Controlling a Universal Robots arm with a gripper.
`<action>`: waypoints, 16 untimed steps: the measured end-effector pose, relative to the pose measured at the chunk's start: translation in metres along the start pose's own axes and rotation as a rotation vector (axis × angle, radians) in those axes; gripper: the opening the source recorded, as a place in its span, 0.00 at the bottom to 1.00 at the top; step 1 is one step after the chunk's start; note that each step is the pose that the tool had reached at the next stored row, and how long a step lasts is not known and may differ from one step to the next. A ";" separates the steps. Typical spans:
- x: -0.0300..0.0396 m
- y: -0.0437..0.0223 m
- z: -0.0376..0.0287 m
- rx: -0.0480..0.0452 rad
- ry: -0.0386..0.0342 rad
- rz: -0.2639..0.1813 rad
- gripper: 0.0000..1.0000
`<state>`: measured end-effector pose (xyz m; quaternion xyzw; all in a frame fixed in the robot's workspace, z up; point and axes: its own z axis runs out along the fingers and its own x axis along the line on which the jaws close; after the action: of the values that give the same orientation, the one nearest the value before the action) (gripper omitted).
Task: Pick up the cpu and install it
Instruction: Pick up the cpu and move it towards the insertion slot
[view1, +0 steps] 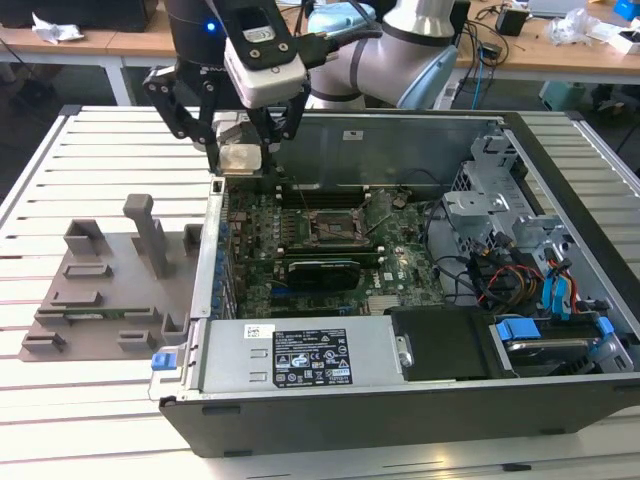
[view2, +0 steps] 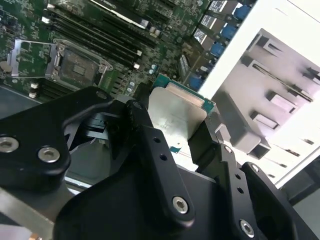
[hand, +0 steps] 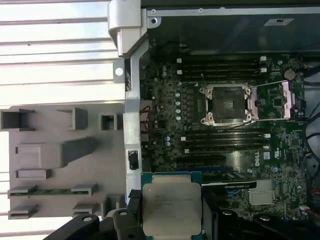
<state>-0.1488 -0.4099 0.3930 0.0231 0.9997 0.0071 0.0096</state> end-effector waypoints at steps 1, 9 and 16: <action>-0.0045 0.0002 0.0001 0.0001 0.0003 0.000 0.55; -0.0265 0.0012 0.0005 0.0001 0.0010 0.000 0.55; -0.0438 0.0021 0.0009 0.0001 0.0016 0.000 0.55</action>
<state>-0.1049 -0.4099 0.3931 0.0231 0.9997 0.0071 0.0089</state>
